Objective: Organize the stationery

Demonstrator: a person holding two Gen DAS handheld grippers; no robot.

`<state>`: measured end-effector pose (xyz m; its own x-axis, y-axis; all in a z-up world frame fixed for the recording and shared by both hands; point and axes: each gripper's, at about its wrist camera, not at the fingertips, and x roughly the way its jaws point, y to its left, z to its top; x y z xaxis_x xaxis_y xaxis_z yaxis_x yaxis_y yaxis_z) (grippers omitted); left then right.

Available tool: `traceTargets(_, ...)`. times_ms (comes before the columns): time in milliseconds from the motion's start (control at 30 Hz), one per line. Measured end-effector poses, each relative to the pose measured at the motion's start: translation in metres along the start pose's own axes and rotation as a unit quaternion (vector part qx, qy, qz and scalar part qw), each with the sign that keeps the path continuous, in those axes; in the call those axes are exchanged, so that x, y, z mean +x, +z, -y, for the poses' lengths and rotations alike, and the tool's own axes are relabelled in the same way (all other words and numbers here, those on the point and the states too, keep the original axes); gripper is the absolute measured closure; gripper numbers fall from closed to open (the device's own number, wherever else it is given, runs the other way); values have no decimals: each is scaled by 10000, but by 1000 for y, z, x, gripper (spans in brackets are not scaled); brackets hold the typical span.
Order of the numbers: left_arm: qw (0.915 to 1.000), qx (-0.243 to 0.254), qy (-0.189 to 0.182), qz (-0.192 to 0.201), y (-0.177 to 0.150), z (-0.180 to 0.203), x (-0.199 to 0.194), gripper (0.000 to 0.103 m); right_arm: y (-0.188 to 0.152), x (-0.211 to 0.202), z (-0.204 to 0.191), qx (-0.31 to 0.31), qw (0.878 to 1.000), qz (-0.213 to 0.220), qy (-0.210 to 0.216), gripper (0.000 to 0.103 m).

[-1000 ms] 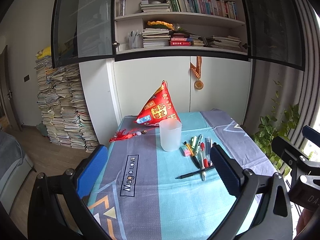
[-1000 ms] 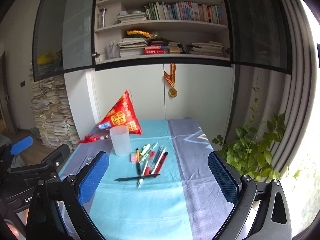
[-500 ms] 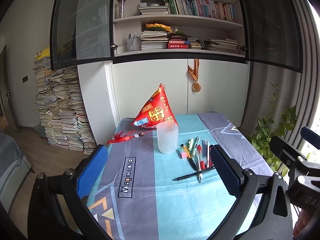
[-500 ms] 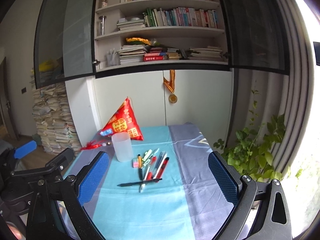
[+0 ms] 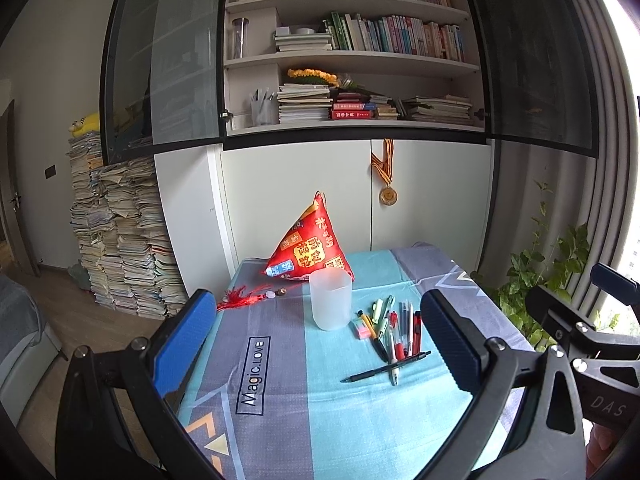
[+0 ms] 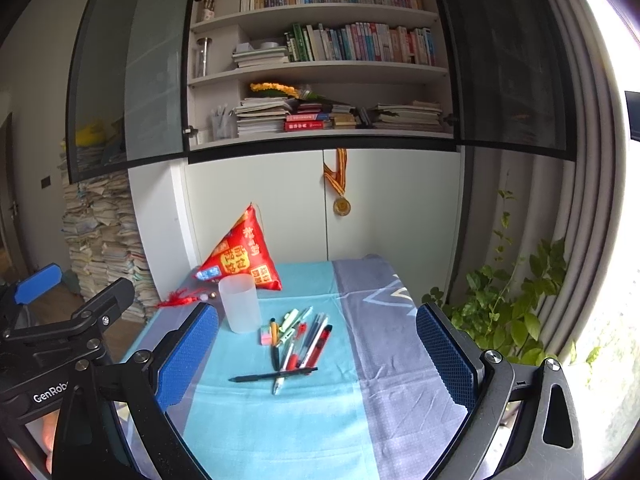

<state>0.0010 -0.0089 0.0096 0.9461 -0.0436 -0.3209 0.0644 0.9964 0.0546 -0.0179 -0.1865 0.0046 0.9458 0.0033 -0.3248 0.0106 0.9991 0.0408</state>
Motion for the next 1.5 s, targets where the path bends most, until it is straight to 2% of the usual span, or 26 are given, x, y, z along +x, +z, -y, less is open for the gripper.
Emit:
traceTargets(900,9963,222,-137,-825,-16,17,79,1,-13,75,24,281,9957,-862,-168,3)
traceTargets(1167,9903,346,-181,-1337,-29,25,119,1,-21,110,37,452,9908,-1245,-292,3)
traceTargets(1500,9877,388,-207,-1501,-29,33,147,1,-26,144,46,509,9868,-1512,-289,3)
